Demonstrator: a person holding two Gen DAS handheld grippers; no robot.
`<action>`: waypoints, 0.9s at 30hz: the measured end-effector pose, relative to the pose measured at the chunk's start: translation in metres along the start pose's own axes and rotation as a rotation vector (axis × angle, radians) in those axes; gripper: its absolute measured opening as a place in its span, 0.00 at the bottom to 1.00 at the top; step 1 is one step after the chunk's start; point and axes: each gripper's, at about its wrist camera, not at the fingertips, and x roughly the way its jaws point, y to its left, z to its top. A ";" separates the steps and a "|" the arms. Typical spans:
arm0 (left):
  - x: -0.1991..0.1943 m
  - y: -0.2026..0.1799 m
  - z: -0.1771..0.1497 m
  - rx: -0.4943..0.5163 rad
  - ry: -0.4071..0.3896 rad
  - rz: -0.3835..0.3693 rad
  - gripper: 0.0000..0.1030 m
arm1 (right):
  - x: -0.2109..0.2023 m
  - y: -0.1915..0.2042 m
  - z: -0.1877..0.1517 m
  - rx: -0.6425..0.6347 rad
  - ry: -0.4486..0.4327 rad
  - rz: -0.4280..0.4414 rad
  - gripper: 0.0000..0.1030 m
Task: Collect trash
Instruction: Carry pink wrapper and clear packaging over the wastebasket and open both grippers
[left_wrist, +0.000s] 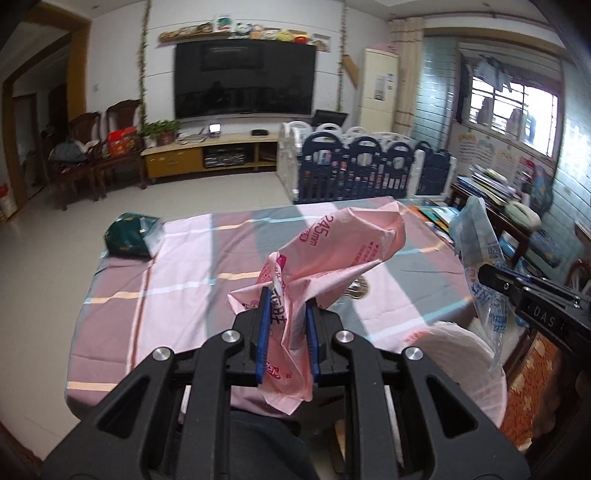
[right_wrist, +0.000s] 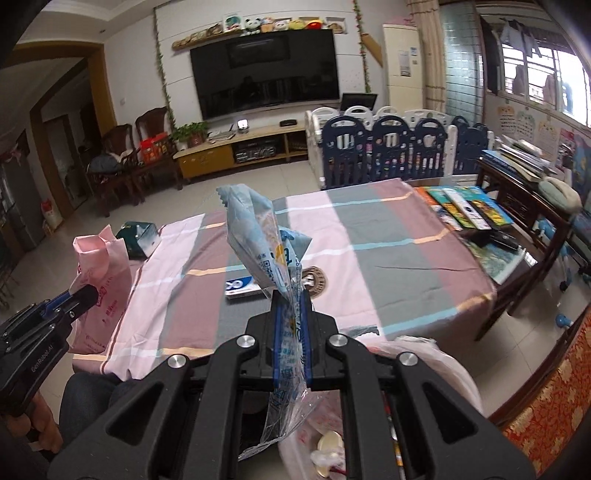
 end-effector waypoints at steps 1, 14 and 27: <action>-0.003 -0.011 -0.001 0.015 0.001 -0.025 0.17 | -0.010 -0.012 -0.003 0.014 -0.006 -0.015 0.10; 0.002 -0.116 -0.025 0.149 0.076 -0.205 0.17 | -0.062 -0.107 -0.060 0.167 0.009 -0.122 0.10; 0.047 -0.161 -0.052 0.188 0.236 -0.330 0.18 | -0.057 -0.130 -0.070 0.216 0.043 -0.133 0.10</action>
